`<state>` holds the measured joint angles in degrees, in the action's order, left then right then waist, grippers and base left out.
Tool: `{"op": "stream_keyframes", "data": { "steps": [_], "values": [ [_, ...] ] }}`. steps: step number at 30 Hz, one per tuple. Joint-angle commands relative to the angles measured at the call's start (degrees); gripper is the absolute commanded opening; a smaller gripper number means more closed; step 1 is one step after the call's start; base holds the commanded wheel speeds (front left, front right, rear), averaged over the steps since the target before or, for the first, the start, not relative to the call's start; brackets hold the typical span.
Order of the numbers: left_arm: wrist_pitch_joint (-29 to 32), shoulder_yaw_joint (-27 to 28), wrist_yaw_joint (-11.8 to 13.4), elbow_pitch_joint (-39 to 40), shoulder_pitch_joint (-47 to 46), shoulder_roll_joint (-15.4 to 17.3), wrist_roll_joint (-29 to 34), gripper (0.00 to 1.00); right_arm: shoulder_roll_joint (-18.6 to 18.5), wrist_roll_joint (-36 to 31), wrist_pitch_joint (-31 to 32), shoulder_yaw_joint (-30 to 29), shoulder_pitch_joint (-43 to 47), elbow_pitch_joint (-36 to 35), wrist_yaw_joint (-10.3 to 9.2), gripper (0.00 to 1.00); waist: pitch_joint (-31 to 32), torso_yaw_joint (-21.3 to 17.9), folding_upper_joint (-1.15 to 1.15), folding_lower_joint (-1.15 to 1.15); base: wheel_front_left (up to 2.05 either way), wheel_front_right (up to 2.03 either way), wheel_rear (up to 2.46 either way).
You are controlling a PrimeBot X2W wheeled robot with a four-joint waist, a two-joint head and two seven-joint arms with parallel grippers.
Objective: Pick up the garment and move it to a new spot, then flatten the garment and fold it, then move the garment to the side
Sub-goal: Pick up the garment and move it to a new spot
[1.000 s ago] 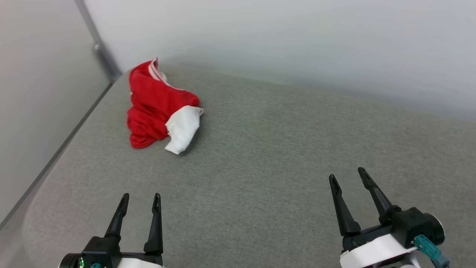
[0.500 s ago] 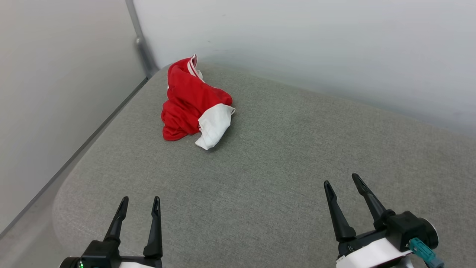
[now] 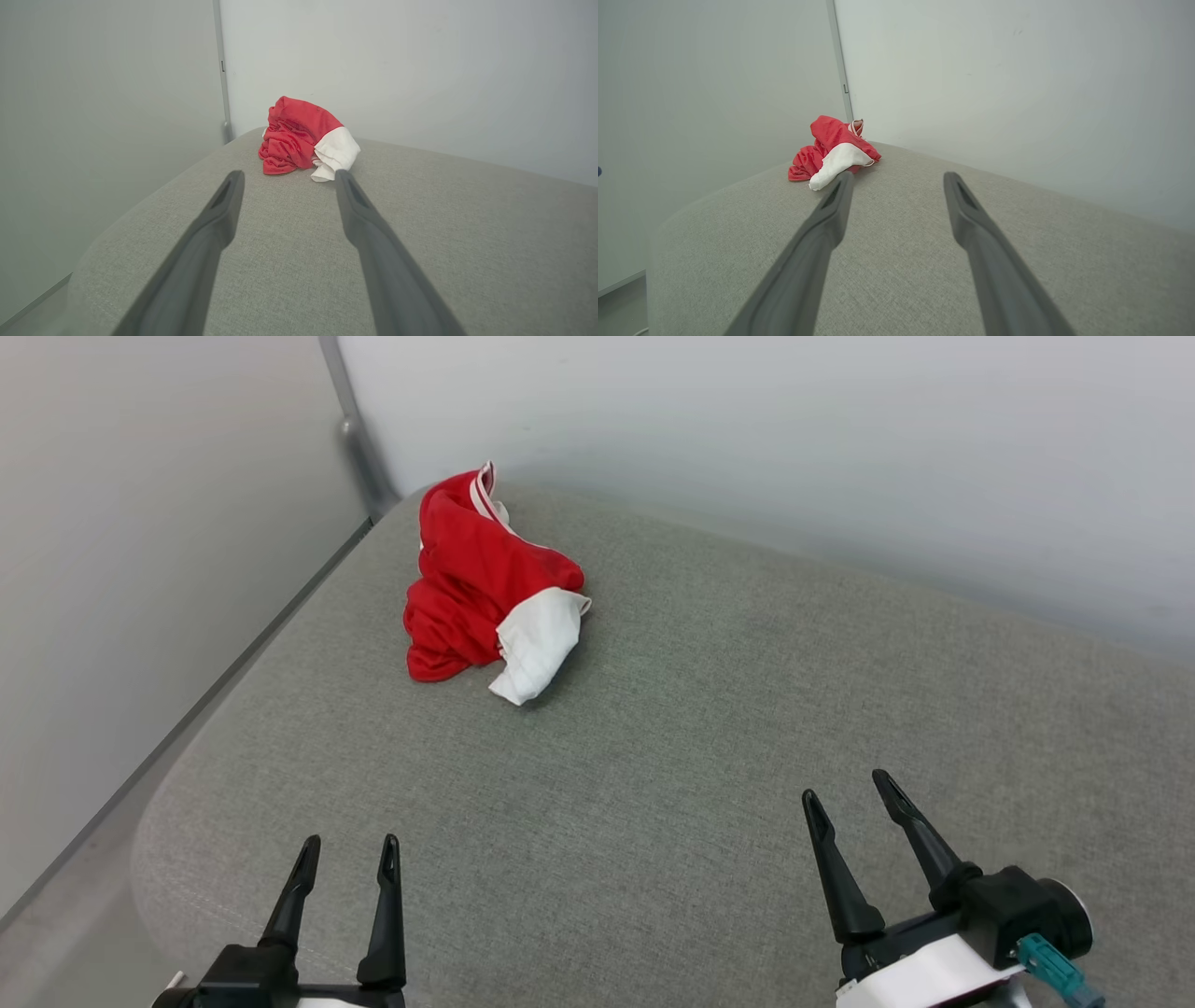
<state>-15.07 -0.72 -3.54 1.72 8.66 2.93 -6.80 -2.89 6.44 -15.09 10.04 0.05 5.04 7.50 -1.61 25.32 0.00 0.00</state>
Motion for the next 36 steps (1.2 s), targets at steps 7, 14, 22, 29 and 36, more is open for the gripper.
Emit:
{"op": "stream_keyframes", "data": {
  "steps": [7,14,22,29,36],
  "values": [
    [-0.2,-0.1,-0.5,0.4,-3.2,-0.1,-2.2,1.0,0.0,-2.9,-0.1,-0.3,-2.1,-1.9,-0.02,1.0,-5.7,-2.1,0.0,0.0,0.0,0.0,0.0],
    [-0.2,1.3,-3.2,-2.4,-14.0,0.0,-4.5,1.0,-0.1,-7.7,-0.1,-1.2,-5.7,-6.1,-0.02,1.0,-16.7,-5.9,0.0,0.0,0.0,0.0,0.0],
    [3.6,1.1,-3.9,-15.8,-35.8,12.2,-11.9,1.0,-2.3,-10.1,-0.1,-3.1,-8.4,-11.2,-0.02,1.0,-26.9,-10.2,0.0,0.0,0.0,0.0,0.0],
    [26.1,-3.5,-3.9,-24.8,-52.5,27.2,-24.2,1.0,-2.6,-10.4,-0.1,-3.6,-9.9,-14.0,-0.02,1.0,-32.9,-14.2,0.0,0.0,0.0,0.0,0.0],
    [44.6,-9.1,-3.9,-28.8,-61.3,35.8,-35.1,1.0,-2.1,-10.3,-0.1,-3.4,-11.0,-14.8,-0.02,1.0,-36.5,-17.1,0.0,0.0,0.0,0.0,0.0]
  ]
}}
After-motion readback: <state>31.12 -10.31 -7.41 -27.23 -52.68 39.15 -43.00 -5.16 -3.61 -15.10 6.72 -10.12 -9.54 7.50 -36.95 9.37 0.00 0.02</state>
